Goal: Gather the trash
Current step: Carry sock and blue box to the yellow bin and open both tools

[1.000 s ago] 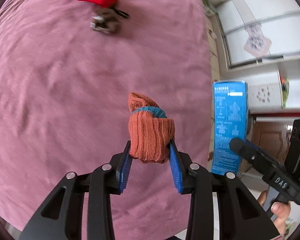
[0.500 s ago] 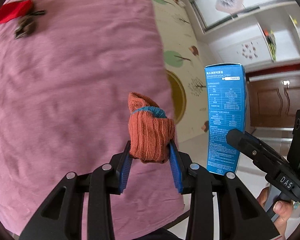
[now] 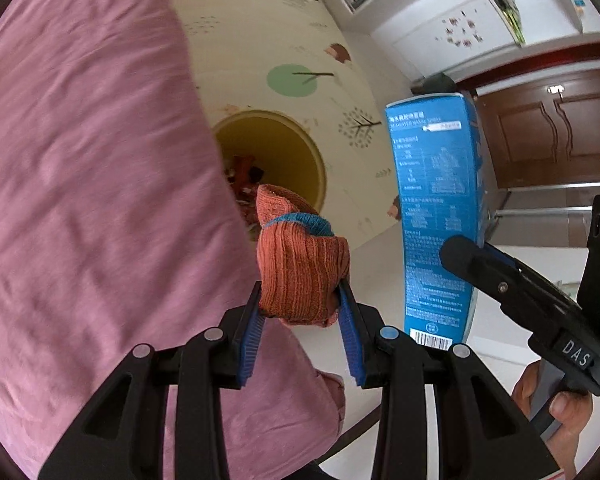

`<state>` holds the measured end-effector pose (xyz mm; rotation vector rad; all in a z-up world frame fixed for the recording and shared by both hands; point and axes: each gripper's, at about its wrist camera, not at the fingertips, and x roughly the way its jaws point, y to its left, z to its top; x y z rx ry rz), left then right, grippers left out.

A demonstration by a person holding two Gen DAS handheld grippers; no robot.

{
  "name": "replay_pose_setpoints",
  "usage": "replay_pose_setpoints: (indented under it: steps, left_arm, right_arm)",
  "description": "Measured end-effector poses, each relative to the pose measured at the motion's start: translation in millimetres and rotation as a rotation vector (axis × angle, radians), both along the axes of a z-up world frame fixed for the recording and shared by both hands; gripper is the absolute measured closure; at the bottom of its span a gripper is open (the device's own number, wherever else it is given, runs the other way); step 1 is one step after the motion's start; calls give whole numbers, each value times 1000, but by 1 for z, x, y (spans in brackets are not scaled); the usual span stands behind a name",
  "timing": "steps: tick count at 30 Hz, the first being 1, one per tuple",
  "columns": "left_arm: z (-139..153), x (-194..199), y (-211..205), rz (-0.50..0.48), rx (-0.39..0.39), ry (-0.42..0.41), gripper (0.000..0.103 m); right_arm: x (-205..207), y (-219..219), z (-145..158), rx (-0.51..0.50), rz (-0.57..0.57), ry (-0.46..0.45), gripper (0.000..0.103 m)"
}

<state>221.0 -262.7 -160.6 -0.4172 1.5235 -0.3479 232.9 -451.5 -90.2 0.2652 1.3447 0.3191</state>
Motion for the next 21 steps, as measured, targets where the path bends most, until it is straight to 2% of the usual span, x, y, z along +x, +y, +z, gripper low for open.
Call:
replay_pose_setpoints:
  steps: [8, 13, 14, 16, 17, 18, 19, 21]
  left_arm:
    - [-17, 30, -33, -47, 4, 16, 67]
    - [-19, 49, -41, -36, -10, 1, 66]
    - [-18, 52, -42, -35, -8, -7, 63]
    - [-17, 58, -45, -53, 21, -26, 49]
    - [-16, 61, -46, -57, 37, -35, 32]
    - [-14, 63, -45, -56, 40, -48, 26]
    - [-13, 64, -44, -54, 40, -51, 25]
    - [-12, 66, -38, -45, 46, -41, 24]
  right_arm:
    - [29, -37, -10, -12, -46, 1, 51]
    - [51, -38, -5, -24, -25, -23, 51]
    - [54, -37, -4, -24, -18, -27, 51]
    - [62, -36, 0, -21, -9, -41, 49]
    - [67, -36, 2, -19, -9, -47, 48]
    - [70, -36, 3, -18, -13, -52, 44]
    - [74, -38, 6, -18, -27, -63, 40]
    - [79, -40, 10, -12, -38, -70, 40]
